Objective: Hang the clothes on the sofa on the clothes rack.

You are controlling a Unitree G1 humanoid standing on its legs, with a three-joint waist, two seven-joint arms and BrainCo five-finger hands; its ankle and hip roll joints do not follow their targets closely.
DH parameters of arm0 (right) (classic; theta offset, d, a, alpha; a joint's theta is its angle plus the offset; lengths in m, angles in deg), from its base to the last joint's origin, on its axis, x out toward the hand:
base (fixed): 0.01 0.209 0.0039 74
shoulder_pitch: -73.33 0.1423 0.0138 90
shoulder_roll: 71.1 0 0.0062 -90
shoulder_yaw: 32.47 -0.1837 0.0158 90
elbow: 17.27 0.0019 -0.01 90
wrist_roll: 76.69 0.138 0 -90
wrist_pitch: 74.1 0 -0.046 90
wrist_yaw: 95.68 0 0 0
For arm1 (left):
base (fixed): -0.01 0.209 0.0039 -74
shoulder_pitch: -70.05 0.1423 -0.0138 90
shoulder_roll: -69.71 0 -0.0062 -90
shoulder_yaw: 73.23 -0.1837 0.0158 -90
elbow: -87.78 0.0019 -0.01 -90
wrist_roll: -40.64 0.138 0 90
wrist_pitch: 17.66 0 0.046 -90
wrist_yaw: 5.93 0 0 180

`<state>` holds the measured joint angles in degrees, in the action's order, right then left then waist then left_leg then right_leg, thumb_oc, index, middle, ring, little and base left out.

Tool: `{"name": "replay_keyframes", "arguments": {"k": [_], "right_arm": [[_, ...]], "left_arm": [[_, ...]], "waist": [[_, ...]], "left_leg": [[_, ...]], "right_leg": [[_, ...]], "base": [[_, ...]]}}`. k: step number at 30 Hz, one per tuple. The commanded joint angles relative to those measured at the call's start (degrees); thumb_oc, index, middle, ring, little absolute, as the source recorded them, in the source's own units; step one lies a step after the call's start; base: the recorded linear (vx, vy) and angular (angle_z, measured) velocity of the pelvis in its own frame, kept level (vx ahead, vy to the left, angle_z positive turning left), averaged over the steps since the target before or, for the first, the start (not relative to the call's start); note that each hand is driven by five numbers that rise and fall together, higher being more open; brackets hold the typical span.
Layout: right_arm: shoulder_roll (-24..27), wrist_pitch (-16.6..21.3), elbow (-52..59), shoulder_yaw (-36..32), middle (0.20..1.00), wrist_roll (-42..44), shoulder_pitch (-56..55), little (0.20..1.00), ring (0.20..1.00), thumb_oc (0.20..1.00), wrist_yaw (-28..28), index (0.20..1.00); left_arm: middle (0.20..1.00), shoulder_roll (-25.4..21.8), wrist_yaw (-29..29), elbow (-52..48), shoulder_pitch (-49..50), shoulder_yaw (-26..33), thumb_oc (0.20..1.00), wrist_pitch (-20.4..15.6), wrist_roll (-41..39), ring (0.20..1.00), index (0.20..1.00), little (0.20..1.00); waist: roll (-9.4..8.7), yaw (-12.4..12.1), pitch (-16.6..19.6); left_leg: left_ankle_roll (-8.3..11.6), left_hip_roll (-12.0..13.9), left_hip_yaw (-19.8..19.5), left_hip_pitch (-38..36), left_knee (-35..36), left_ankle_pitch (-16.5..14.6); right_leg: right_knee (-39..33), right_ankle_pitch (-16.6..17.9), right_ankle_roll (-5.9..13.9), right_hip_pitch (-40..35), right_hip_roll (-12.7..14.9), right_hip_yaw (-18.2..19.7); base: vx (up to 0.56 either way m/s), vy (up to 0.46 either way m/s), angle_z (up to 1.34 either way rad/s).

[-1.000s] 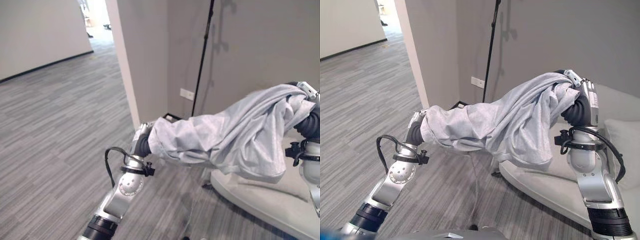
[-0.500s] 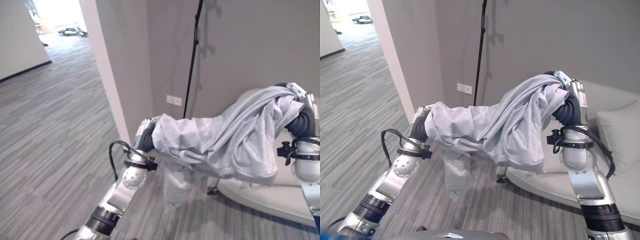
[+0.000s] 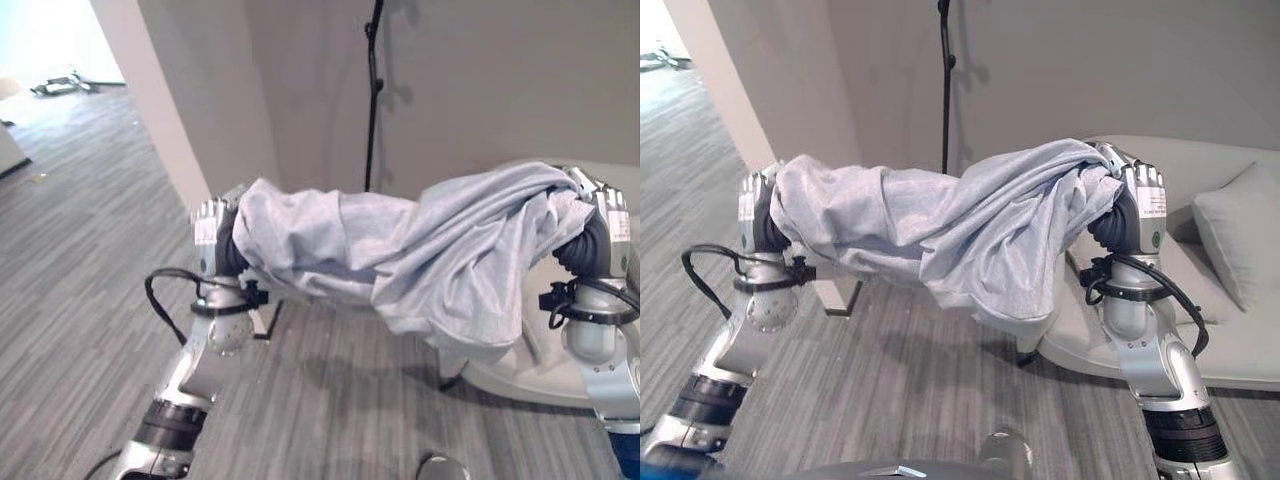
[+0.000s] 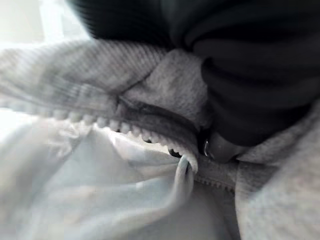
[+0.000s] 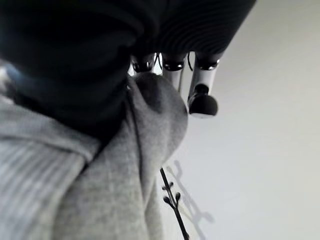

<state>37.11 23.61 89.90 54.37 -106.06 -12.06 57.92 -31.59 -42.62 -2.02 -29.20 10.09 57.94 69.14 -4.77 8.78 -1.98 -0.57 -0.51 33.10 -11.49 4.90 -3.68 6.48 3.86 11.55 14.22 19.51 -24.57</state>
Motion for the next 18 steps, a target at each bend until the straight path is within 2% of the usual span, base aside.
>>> {"name": "replay_keyframes", "arguments": {"k": [1,3,6,8,11,12,14,15,16,18], "right_arm": [[1.02,-1.75,-0.55,-5.59,0.2,-1.25,2.07,0.2,0.2,0.2,-3.55,0.2],[1.05,-1.35,-0.12,-5.77,0.2,-1.71,0.42,0.2,0.2,0.2,-3.31,0.2],[2.11,-0.5,0.64,-5.49,0.2,-2.27,0.63,0.2,0.2,0.2,-2.74,0.2],[2.66,0.3,0.8,-5.16,0.2,-1.07,1.57,0.2,0.2,0.2,-2.95,0.2],[4.0,1.31,0.2,-4.9,0.2,0.86,2.88,0.2,0.2,0.2,-3.2,0.2],[4.41,1.39,0.06,-4.91,0.2,1.09,2.99,0.2,0.2,0.2,-3.19,0.2],[4.45,1.43,-0.04,-4.91,0.2,1.17,3.02,0.2,0.2,0.2,-3.22,0.2],[5.67,1.5,-1.18,-4.76,0.2,1.43,3.47,0.2,0.2,0.2,-3.33,0.2],[6.12,1.51,-1.47,-5.18,0.2,1.48,2.77,0.2,0.2,0.2,-3.12,0.2],[6.93,1.64,-1.56,-5.83,0.2,1.31,2.68,0.2,0.2,0.2,-2.9,0.2]], "left_arm": [[0.2,-0.88,-0.4,-3.74,-0.94,2.04,0.2,-1.02,0.91,0.2,0.2,0.2],[0.2,-0.11,0.21,-3.87,-0.35,1.09,0.2,-1.22,0.77,0.2,0.2,0.2],[0.2,0.7,1.57,-4.8,1.27,0.42,0.2,-1.89,-0.84,0.2,0.2,0.2],[0.2,0.88,1.65,-5.0,1.03,-0.24,0.2,-2.21,-2.52,0.2,0.2,0.2],[0.2,0.25,1.76,-5.21,0.47,-0.58,0.2,-2.65,-4.91,0.2,0.2,0.2],[0.2,0.07,1.83,-5.48,0.68,-0.39,0.2,-2.75,-5.01,0.2,0.2,0.2],[0.2,0.04,1.92,-5.65,0.79,-0.36,0.2,-2.71,-5.07,0.2,0.2,0.2],[0.2,-0.39,1.62,-5.57,0.95,-0.03,0.2,-2.5,-4.65,0.2,0.2,0.2],[0.2,-1.03,0.91,-5.8,1.06,1.22,0.2,-2.16,-3.35,0.2,0.2,0.2],[0.2,-1.7,0.39,-6.59,1.02,2.32,0.2,-2.29,-2.45,0.2,0.2,0.2]], "waist": [[0.18,-0.53,0.49],[-0.42,-0.44,0.85],[-0.22,-1.14,1.77],[-0.12,-1.81,1.81],[-0.09,-3.04,1.3],[-0.29,-3.44,1.29],[-0.06,-3.35,1.06],[-0.76,-4.24,0.61],[-0.99,-4.78,0.39],[-1.11,-5.24,0.44]], "left_leg": [[3.33,5.19,-4.09,-1.03,-0.14,-0.8],[3.58,4.97,-5.09,-2.42,-1.4,-2.58],[4.62,7.34,-6.15,-2.06,-8.07,-4.82],[6.73,11.06,-7.15,1.33,-17.34,-2.51],[11.26,17.77,-9.87,6.95,-32.67,5.14],[11.74,18.57,-10.21,7.6,-35.24,6.56],[12.16,19.24,-10.75,7.97,-36.15,6.48],[13.29,20.95,-11.03,10.1,-40.88,9.0],[13.08,22.24,-10.16,11.83,-40.33,8.82],[11.98,21.88,-9.43,13.71,-36.1,6.55]], "right_leg": [[-3.97,5.49,1.32,-4.15,-1.3,1.03],[-3.2,4.66,0.45,-5.71,-1.85,1.93],[-2.35,2.45,-0.8,-8.09,-3.3,0.8],[-3.1,0.31,-2.78,-10.65,-5.09,-0.25],[-6.22,-3.37,-7.01,-15.71,-9.26,-1.75],[-6.9,-4.25,-7.8,-17.02,-9.95,-1.76],[-7.27,-4.39,-8.19,-17.42,-10.57,-1.99],[-8.57,-6.15,-9.49,-20.14,-11.91,-2.35],[-9.22,-7.09,-9.83,-22.03,-12.54,-2.51],[-9.56,-7.7,-9.68,-23.0,-12.81,-2.09]], "base": [[0.28,-0.149,0.36],[0.32,-0.174,0.28],[0.26,-0.228,0.29],[0.22,-0.294,-0.06],[0.22,-0.308,0.02],[0.14,-0.212,-0.01],[0.1,-0.113,-0.08],[0.28,-0.181,-0.05],[0.35,-0.179,0.03],[0.24,-0.017,0.06]]}}
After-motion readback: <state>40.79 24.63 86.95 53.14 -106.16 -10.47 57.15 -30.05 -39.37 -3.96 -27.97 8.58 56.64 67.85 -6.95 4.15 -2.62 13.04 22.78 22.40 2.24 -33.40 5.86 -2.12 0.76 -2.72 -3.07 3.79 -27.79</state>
